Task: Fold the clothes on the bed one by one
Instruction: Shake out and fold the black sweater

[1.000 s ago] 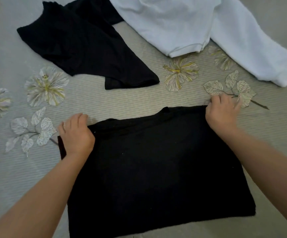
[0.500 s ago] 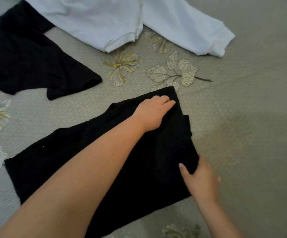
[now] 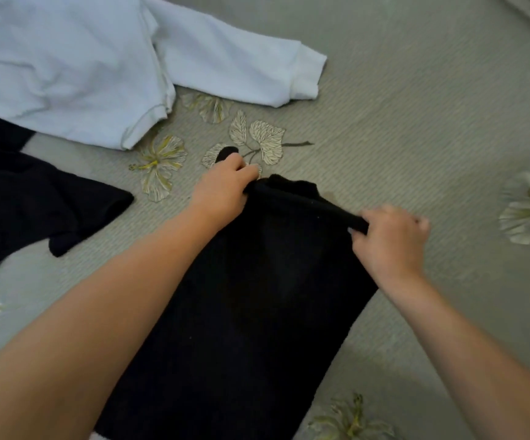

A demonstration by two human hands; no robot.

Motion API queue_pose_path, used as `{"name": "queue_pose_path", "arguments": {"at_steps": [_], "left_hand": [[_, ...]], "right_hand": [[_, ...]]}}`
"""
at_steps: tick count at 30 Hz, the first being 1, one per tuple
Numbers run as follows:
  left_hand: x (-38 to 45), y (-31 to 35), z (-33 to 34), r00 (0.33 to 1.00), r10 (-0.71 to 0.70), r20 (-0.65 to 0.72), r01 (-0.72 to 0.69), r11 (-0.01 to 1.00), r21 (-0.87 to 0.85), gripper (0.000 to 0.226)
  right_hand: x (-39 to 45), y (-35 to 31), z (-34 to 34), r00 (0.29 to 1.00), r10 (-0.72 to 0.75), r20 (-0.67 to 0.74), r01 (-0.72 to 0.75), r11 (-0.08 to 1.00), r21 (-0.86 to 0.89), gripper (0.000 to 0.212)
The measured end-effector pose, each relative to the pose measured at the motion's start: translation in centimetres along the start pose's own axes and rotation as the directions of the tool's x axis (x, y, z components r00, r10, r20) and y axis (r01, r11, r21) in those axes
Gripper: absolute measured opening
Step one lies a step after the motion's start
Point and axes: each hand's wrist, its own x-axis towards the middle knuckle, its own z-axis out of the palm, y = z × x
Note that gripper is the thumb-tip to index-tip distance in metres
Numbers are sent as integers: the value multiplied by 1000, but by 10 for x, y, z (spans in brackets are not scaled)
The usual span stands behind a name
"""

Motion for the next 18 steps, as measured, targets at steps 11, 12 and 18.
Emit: {"name": "queue_pose_path", "arguments": {"at_steps": [11,12,18], "left_hand": [[-156,-5,-22,902,186,-390,-206,979,-9,16],[-182,-7,-15,917,190,-351,-205,979,-8,19],[-303,-11,44,985,102,-142,-109,993,-44,26]], "right_hand": [[-127,-18,-33,858,-450,-249,431,893,-130,24],[-150,-18,-24,863,-455,-218,440,891,-117,27],[-253,-12,39,868,-487,-100,473,870,-137,32]]}}
